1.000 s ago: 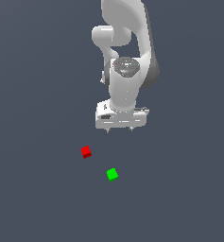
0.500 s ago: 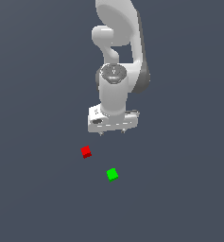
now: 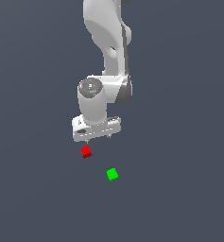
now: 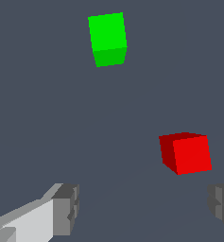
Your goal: Stack the red cube on top of the green cube.
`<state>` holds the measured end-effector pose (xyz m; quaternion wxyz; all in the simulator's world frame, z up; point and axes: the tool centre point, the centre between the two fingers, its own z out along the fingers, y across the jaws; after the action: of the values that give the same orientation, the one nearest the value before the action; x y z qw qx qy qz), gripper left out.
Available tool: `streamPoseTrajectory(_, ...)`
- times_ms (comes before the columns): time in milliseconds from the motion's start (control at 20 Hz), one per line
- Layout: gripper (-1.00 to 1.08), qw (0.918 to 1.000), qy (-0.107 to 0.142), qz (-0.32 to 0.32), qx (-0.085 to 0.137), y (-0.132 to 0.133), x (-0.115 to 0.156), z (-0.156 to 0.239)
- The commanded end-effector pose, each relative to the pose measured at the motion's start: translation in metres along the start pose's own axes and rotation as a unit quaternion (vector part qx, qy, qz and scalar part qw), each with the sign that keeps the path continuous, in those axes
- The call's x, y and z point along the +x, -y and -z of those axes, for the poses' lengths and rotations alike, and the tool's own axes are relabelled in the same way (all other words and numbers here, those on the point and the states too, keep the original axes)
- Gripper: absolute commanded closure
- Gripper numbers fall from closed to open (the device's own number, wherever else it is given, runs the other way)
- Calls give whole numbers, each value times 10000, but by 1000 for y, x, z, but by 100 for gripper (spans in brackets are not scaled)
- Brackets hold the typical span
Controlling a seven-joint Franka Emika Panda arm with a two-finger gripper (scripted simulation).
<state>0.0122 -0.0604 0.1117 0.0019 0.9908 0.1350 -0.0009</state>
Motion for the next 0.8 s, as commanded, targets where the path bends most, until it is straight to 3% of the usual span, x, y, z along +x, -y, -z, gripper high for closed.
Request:
streamPoseTrajectory(0, -92, 9998, -5, 178, 4, -17, 0, -10)
streamPoseTrajectory(400, -92, 9983, -11, 579, 14, -58, 3, -33)
streamPoseTrajectory(750, -92, 9973, -13, 731, 17, -72, 6, -42)
